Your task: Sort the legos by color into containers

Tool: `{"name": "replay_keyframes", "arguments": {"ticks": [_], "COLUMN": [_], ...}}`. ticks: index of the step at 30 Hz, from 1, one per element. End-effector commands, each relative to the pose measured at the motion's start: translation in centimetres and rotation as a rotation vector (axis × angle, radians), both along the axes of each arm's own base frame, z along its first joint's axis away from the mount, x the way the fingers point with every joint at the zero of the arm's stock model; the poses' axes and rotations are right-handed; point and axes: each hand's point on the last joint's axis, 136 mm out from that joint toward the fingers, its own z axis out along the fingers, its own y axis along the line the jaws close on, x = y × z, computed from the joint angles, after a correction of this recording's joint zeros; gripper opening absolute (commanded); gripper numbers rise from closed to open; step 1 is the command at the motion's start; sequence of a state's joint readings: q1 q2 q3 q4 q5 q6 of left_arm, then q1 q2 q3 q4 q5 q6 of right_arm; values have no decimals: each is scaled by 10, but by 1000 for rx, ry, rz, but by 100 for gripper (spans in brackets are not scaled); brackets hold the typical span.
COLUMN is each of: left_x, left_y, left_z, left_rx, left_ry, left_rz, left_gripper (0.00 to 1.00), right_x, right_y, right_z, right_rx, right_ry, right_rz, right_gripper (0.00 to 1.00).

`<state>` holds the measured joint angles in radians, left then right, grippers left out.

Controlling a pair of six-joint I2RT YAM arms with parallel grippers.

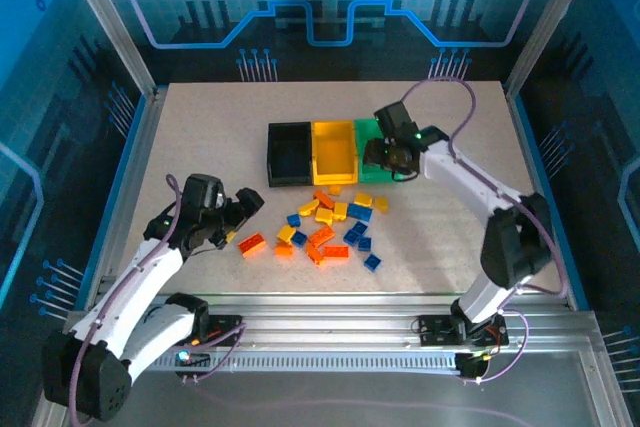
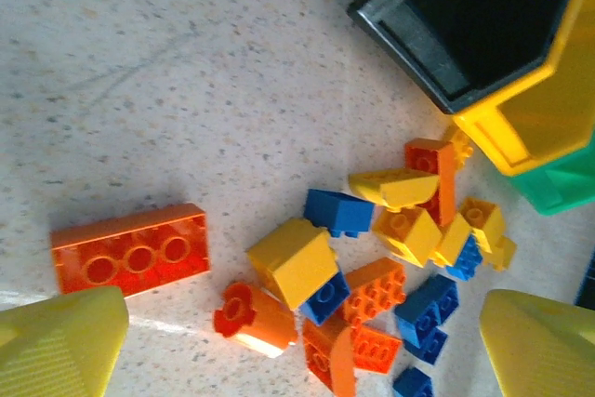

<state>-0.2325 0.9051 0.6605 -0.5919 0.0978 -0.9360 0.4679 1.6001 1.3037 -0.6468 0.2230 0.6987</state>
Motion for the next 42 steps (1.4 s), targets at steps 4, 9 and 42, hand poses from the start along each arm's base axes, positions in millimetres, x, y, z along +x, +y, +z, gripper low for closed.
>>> {"name": "replay_keyframes", "arguments": {"ticks": [4, 9, 42], "left_x": [-29, -31, -4], "left_y": [37, 31, -4], "left_z": [-21, -44, -115], "left_rx": [192, 216, 423], "left_ry": [140, 195, 316], "left_rz": [85, 14, -102], "left_gripper": [94, 93, 81], "right_x": [-54, -77, -96], "right_y": [6, 0, -29], "right_z": [-26, -46, -53], "right_rx": [-4, 24, 90], "right_ry": [28, 51, 36], "right_rz": [36, 28, 0], "right_gripper": [65, 65, 65]}}
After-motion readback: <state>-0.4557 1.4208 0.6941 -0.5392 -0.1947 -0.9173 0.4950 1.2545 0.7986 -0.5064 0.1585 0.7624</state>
